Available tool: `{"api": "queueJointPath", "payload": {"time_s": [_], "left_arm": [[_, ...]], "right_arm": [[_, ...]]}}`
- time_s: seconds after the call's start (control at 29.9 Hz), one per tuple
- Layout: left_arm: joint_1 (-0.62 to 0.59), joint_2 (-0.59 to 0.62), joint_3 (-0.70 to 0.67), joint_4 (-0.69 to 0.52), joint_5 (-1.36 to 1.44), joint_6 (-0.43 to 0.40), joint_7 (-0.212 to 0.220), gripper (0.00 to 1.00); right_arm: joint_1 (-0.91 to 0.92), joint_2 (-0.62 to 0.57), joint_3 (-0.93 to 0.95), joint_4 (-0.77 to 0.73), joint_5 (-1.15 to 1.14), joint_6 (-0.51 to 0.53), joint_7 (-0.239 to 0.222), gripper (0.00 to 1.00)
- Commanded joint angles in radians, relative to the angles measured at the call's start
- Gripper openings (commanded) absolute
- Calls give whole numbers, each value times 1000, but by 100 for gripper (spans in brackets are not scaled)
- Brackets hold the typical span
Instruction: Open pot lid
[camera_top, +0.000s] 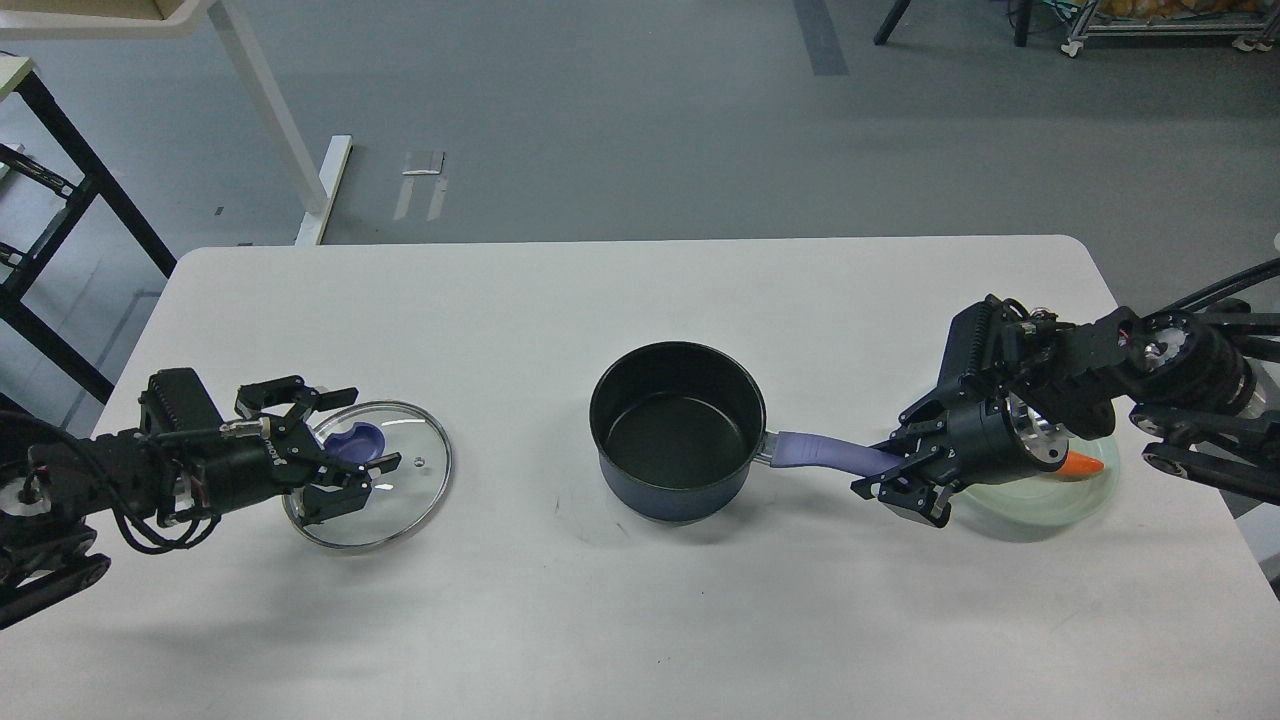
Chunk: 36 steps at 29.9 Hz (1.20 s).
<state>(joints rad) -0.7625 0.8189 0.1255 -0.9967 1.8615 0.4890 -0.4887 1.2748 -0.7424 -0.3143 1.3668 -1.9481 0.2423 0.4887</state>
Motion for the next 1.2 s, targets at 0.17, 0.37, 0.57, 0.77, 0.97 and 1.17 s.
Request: {"api": "queueJointPath", "payload": {"time_s": [0.17, 0.37, 0.57, 0.77, 0.97, 1.17], "left_arm": [[-64, 155, -27, -287, -354, -137, 0, 99], [-113, 175, -167, -336, -1024, -479, 0, 99], [-109, 166, -210, -298, -1453, -616, 0, 99], [-100, 140, -217, -273, -1547, -621, 0, 99], [-100, 128, -225, -244, -1717, -642, 0, 99], [-95, 62, -280, -120, -1919, -766, 0, 99]], "right_arm": [[0, -3, 0, 0, 0, 0, 0, 37], [0, -5, 0, 0, 0, 0, 0, 37], [3, -6, 0, 0, 2, 0, 0, 71], [26, -37, 0, 23, 43, 2, 0, 96], [104, -139, 9, 118, 199, 3, 0, 98], [195, -241, 35, 140, 437, -5, 0, 98]]}}
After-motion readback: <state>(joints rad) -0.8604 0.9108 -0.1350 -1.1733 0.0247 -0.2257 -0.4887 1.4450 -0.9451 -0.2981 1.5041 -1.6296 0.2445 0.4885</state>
